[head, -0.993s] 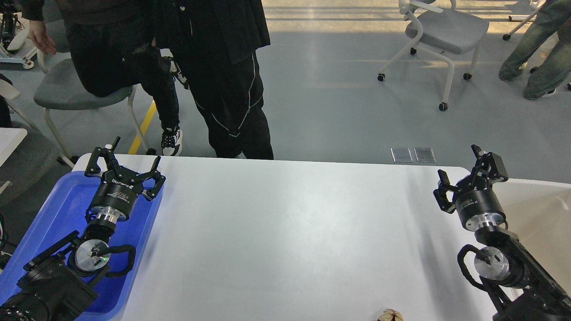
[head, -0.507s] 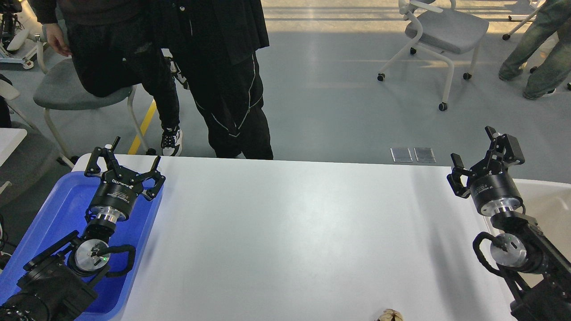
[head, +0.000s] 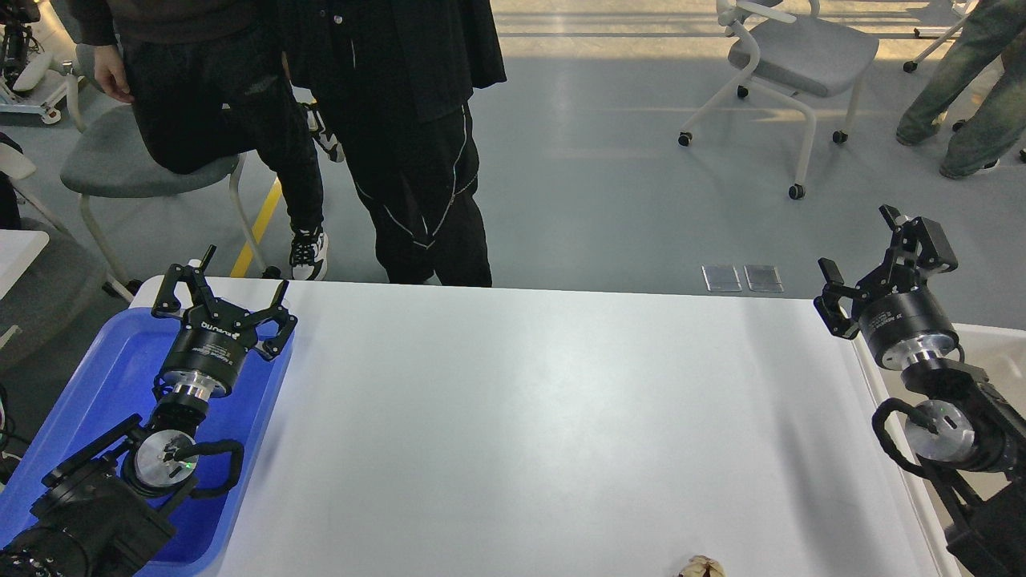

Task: Tidy desktop
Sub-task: 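Raise the right gripper and open it above the table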

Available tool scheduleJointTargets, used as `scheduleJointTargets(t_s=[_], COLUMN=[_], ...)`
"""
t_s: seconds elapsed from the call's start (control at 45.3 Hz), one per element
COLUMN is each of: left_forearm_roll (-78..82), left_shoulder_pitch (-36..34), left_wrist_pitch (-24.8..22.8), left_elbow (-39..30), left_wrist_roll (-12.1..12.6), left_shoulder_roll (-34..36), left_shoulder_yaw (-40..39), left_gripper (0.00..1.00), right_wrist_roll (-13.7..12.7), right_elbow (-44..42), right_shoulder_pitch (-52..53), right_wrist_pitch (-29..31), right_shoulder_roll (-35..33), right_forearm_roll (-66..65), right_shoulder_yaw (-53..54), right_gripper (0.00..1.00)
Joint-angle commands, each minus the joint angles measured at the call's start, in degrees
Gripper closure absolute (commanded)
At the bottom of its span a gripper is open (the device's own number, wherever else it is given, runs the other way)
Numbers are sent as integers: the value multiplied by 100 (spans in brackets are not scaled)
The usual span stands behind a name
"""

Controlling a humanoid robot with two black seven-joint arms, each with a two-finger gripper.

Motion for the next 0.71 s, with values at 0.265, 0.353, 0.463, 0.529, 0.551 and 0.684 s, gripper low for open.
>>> scheduleJointTargets(t_s=[0.265, 0.353, 0.463, 0.529, 0.551, 0.684], left_forearm_roll=[0, 0, 0, 0, 0, 0], left_shoulder_pitch=[0, 0, 0, 0, 0, 0], left_wrist_pitch=[0, 0, 0, 0, 0, 0], left_elbow=[0, 0, 0, 0, 0, 0], left_wrist_roll=[1, 1, 1, 1, 1, 1], left_shoulder_roll=[0, 0, 0, 0, 0, 0], left_shoulder_yaw=[3, 3, -6, 3, 3, 3], left_gripper=[0, 0, 0, 0, 0, 0], right_wrist_roll=[-523, -796, -954, -972, -972, -963], right_elbow=[530, 908, 1348, 1515, 1577, 2086], right_shoulder_pitch=[76, 191, 331, 498, 559, 867], right_wrist_pitch=[22, -13, -22, 5, 22, 22], right_shoulder_roll=[-359, -685, -1334, -1704, -1835, -2478], right_forearm_roll=[58, 58, 49, 23, -29, -354], right_shoulder_yaw=[-466, -756, -1222, -1530, -1618, -2198], right_gripper=[0, 0, 0, 0, 0, 0])
